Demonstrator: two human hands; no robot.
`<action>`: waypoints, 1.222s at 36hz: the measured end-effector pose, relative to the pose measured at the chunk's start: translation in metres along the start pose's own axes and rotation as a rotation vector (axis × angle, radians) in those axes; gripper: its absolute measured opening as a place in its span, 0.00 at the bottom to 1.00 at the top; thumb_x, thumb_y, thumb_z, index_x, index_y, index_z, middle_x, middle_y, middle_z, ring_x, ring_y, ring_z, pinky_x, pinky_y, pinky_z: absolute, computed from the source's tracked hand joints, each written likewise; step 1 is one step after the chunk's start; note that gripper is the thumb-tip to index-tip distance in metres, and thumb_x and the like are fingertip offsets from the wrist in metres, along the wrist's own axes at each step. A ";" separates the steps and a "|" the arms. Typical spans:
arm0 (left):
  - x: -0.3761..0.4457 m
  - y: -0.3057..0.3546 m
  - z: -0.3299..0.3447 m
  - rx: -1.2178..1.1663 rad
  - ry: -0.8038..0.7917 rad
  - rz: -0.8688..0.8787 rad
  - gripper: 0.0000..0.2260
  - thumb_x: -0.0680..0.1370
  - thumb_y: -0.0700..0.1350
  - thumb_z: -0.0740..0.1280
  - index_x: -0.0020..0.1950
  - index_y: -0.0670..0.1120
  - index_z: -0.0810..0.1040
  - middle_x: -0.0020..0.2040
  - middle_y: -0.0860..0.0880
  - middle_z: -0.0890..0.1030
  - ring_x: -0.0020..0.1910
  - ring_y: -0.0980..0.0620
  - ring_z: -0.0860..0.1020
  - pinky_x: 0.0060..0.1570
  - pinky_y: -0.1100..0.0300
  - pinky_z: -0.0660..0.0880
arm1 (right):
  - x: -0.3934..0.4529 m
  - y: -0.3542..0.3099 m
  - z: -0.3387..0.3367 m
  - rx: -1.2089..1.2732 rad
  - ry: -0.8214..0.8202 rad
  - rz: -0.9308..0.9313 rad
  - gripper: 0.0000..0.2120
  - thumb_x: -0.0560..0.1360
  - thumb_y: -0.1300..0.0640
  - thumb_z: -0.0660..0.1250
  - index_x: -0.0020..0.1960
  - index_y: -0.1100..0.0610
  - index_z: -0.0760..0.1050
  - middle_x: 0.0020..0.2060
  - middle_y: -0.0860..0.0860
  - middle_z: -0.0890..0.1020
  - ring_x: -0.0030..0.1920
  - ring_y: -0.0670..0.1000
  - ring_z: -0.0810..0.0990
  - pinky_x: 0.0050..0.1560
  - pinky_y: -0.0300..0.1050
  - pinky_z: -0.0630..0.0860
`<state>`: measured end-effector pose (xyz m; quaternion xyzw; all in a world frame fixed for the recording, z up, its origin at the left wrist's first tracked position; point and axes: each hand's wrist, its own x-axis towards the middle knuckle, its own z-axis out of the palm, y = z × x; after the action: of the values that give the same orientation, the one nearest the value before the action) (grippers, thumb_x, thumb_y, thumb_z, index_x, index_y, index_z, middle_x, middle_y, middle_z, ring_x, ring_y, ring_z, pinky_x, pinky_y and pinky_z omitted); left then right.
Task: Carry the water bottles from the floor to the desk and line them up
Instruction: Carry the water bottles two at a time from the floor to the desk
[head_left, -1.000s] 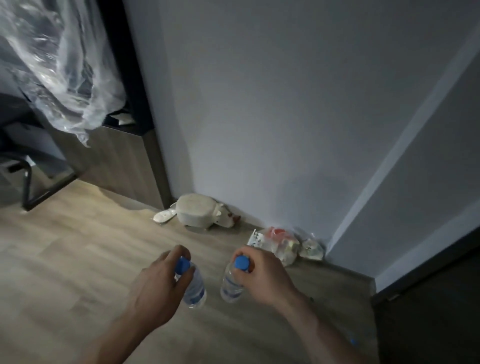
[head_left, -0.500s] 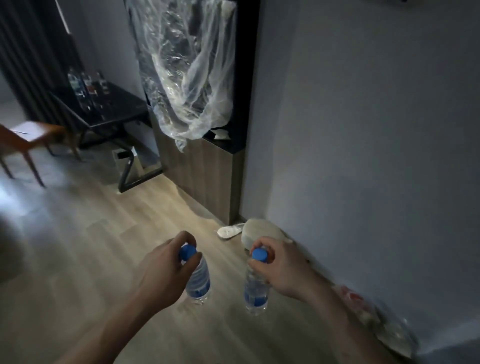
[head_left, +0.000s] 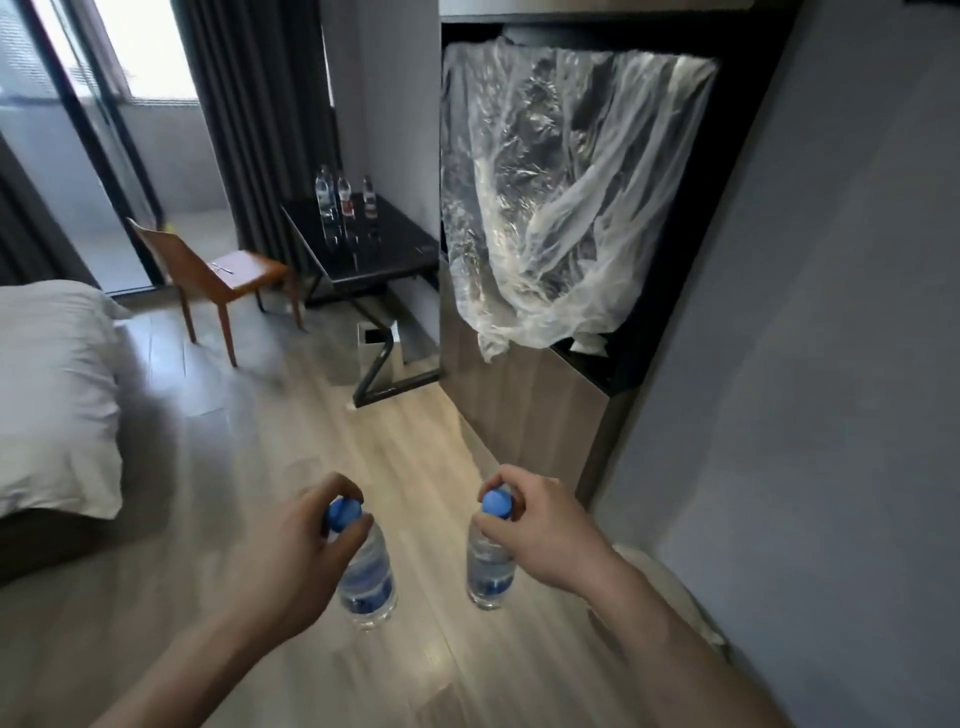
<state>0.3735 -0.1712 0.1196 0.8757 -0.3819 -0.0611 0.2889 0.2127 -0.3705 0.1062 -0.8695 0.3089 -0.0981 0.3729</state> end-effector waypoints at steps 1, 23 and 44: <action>0.013 -0.008 -0.004 0.006 0.012 -0.007 0.05 0.78 0.51 0.69 0.47 0.55 0.74 0.37 0.56 0.77 0.34 0.58 0.75 0.31 0.63 0.68 | 0.017 -0.006 0.005 0.011 -0.006 -0.006 0.08 0.72 0.46 0.71 0.48 0.45 0.76 0.41 0.42 0.82 0.43 0.46 0.80 0.44 0.47 0.80; 0.338 -0.190 -0.085 0.066 0.004 0.060 0.07 0.78 0.59 0.66 0.48 0.59 0.71 0.40 0.59 0.78 0.37 0.58 0.77 0.39 0.59 0.79 | 0.346 -0.132 0.088 0.077 0.086 -0.001 0.09 0.72 0.43 0.71 0.46 0.47 0.78 0.40 0.43 0.83 0.41 0.48 0.82 0.41 0.56 0.84; 0.695 -0.252 -0.088 -0.025 0.019 -0.134 0.06 0.77 0.55 0.69 0.46 0.58 0.73 0.38 0.58 0.79 0.37 0.58 0.79 0.37 0.65 0.76 | 0.764 -0.162 0.073 -0.023 -0.023 -0.102 0.06 0.71 0.47 0.71 0.42 0.47 0.76 0.39 0.41 0.82 0.37 0.44 0.79 0.37 0.41 0.77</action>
<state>1.0489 -0.4839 0.1322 0.8963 -0.3186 -0.0766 0.2988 0.9208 -0.7076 0.1241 -0.8893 0.2610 -0.1034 0.3611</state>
